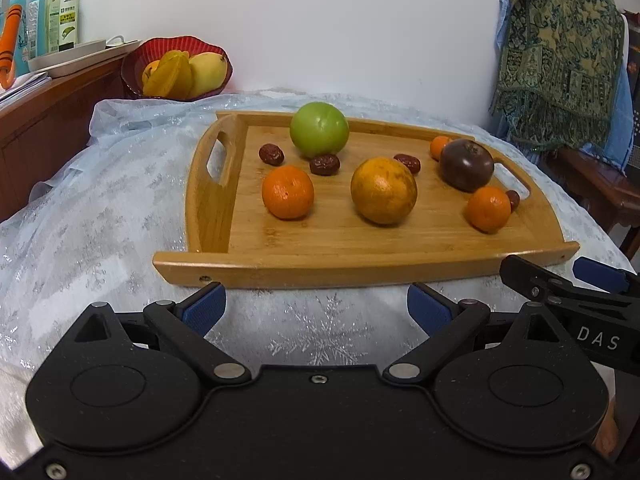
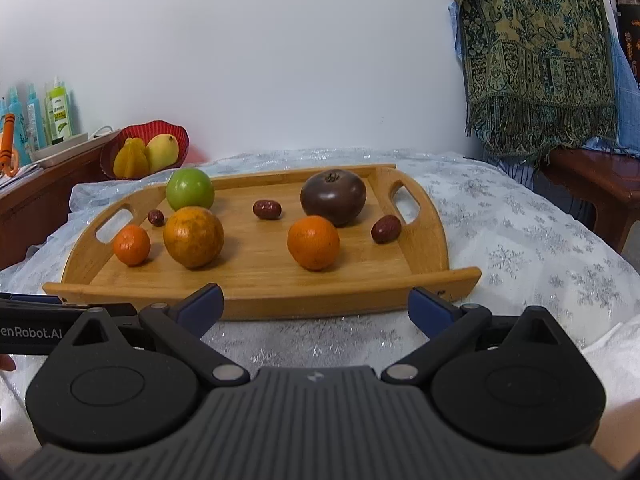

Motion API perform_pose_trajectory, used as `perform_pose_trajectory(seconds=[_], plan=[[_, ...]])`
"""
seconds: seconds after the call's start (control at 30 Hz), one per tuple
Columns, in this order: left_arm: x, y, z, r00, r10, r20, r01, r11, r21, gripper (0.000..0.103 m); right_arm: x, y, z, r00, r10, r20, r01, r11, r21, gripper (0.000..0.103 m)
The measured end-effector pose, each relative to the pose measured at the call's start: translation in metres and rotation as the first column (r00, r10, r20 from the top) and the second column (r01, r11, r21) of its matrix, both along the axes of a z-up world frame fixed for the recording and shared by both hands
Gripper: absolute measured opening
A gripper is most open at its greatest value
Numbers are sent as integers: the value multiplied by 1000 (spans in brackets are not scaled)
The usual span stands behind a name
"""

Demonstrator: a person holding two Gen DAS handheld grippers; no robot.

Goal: Organize fruits

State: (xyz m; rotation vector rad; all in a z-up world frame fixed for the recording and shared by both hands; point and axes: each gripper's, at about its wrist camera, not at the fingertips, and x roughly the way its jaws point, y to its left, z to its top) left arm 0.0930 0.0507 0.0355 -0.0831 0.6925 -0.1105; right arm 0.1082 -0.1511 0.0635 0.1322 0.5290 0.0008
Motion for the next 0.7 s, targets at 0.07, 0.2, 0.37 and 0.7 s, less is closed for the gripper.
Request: perform_pose_trajectory(seconds=[0.07,0.2,0.37,0.7], plan=[[-1,0,-2,1000,2,-5,-2,1000,2,97,-2,0,-2,1000,-5,-6,5,1000,0,103],[-4,-1,-4,1000,2,-13,-2,1000,2,97,-6,-1,-6,1000,-19,-23,19,1000,9,103],[-8,-2,-7,1000,1,-18,-1,1000,10,97,-10,-4,-11,999,-31,-41,32,999,12,103],[-16,-3,-15,999,2,-37,-1,1000,22,98,-17,5,-20,999,10,-52,-14,997,-80,103]])
